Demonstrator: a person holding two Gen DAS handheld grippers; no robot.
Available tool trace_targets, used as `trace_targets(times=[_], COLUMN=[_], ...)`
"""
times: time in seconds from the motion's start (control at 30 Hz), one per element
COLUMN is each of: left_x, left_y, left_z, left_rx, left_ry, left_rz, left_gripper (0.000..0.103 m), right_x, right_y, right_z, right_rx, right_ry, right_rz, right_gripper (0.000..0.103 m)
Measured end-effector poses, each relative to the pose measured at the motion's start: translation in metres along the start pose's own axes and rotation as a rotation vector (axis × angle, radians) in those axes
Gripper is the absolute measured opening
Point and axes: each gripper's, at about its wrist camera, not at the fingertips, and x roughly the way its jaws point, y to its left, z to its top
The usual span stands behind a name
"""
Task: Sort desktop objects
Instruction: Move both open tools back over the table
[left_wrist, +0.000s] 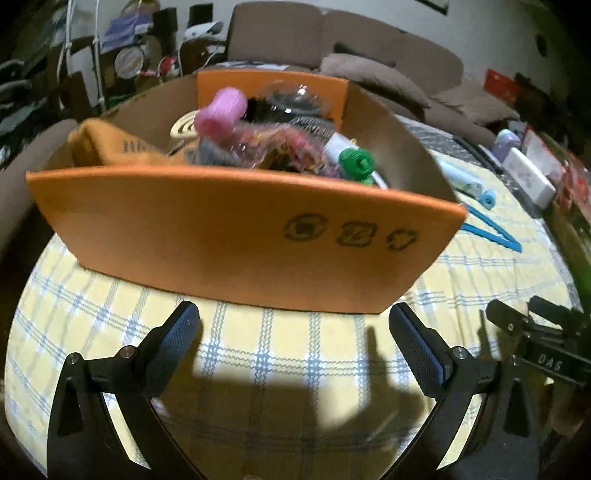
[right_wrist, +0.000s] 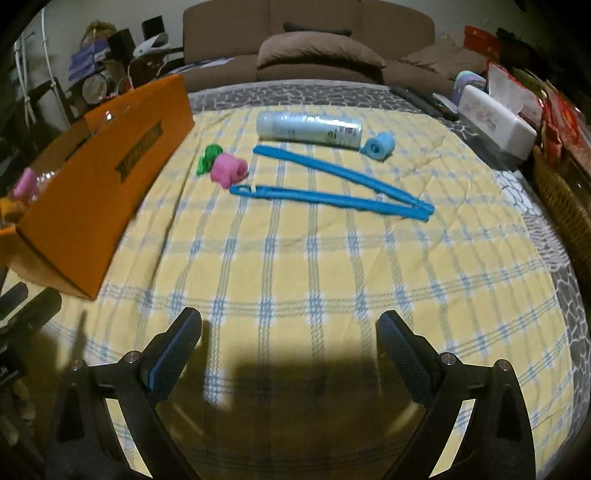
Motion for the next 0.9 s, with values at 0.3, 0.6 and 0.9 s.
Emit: trace_targets(times=[0.3,0.6,0.9], left_x=[0.016,0.028,0.030], left_y=[-0.002,-0.015,-0.019], left_z=[-0.001,-0.005,-0.005], left_rx=[0.012,0.079,0.079], left_ry=[0.051,0.092,0.093], left_rz=[-0.002,0.070,0.070], left_gripper=[0.103,0.103,0.103], right_x=[0.011,0.012,0.012], right_y=[0.000,0.000,0.000], right_z=[-0.008,-0.009,-0.009], right_rx=[-0.008,-0.003,-0.002], right_ry=[0.012,0.010,0.009], right_rz=[-0.019,-0.024,-0.022], right_gripper=[0.103,0.103,0.103])
